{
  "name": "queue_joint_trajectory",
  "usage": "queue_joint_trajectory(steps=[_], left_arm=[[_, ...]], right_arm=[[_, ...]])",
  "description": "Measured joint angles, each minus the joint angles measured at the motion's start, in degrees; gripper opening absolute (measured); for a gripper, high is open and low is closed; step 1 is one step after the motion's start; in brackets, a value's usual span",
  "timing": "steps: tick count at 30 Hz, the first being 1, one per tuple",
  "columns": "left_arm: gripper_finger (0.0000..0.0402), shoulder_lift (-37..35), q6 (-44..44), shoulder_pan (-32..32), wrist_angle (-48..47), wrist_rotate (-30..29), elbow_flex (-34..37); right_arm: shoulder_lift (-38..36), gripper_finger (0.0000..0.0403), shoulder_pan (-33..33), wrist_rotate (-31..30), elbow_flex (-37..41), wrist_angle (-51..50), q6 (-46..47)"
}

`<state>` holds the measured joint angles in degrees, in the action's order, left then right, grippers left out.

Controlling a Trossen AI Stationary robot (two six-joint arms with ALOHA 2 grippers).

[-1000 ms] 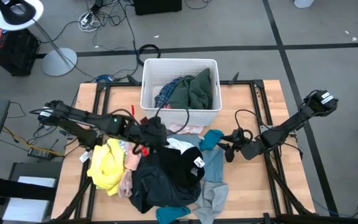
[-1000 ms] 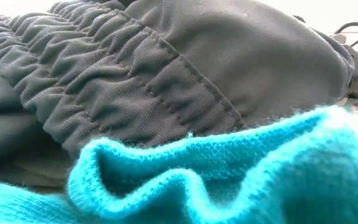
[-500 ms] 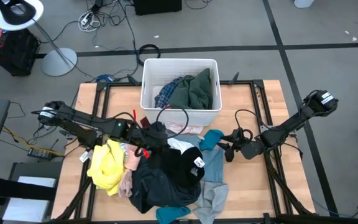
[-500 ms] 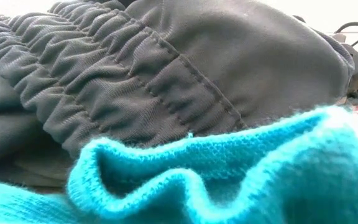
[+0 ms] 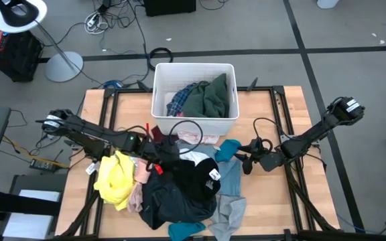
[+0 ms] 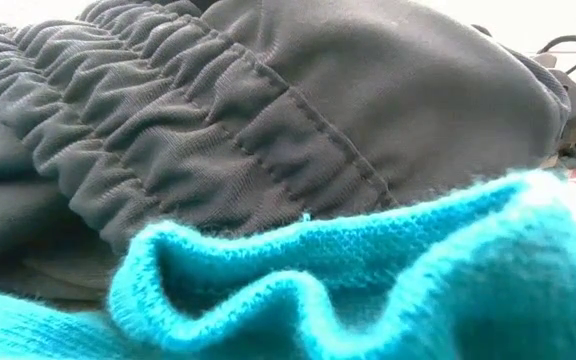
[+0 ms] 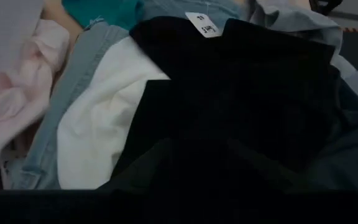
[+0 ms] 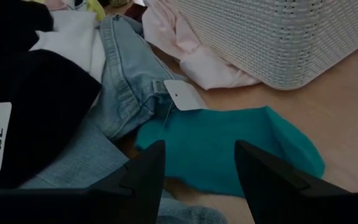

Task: Sort clothes
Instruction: Put the black underwear into the white laundry bin

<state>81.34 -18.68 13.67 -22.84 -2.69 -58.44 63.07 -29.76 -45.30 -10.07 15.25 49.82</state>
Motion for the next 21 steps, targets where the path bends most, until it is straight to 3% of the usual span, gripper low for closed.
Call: queue_joint_trajectory(steps=[10, 13, 16, 21], left_arm=[[0.0146, 0.90, -3.28, 0.19, 5.74, 6.77, 4.40], [0.0103, 1.03, -3.07, 0.59, 5.26, 6.88, 4.40], [0.0027, 0.98, -1.74, 0.63, 5.52, 6.87, 4.38], [0.0003, 0.98, 0.80, 0.61, 4.61, 5.73, 1.33]], right_arm=[[0.00, 0.0194, 0.00, 0.00, 0.00, 0.13, -0.02], [0.00, 0.0194, 0.17, 0.00, 0.00, 0.14, -0.02], [0.00, 0.0194, 0.34, 0.00, 0.00, 0.17, -0.02], [0.00, 0.0194, 0.35, 0.00, 0.00, 0.17, -0.02]])
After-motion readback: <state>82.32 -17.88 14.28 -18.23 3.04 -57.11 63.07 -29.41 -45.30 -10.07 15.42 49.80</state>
